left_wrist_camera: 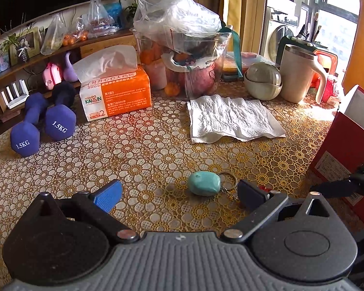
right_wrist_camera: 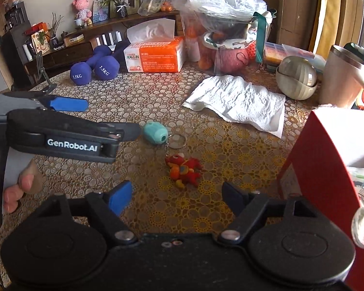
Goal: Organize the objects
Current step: 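Grasp the teal egg keychain with left tool while right grasps the red plush keychain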
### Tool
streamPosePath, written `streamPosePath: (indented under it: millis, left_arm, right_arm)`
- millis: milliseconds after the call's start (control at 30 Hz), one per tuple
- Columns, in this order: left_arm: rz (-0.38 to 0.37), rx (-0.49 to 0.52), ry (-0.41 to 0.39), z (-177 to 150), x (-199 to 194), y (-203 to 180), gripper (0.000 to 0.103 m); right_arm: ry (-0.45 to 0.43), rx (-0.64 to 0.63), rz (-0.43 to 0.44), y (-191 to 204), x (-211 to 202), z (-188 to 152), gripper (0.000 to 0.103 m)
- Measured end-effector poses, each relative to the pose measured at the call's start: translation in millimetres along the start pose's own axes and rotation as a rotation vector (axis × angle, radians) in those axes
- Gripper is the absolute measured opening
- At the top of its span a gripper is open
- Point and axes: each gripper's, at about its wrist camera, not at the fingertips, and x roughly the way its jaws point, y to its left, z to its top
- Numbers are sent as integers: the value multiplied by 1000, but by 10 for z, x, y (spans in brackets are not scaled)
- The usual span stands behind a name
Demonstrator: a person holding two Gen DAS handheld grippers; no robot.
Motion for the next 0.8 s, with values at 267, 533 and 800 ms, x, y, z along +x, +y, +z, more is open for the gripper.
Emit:
streamPosePath:
  millis: [267, 533, 800]
  left_arm:
    - [-17, -38, 44, 17, 346, -15, 101]
    - [-13, -28, 40, -1, 471, -25, 93]
    - [-20, 20, 28, -25, 489, -124, 65]
  right_arm:
    - [-3, 8, -11, -32, 281, 41, 70]
    - [-11, 37, -18, -109, 415, 59, 56]
    - [-28, 21, -35, -71, 435, 69, 47]
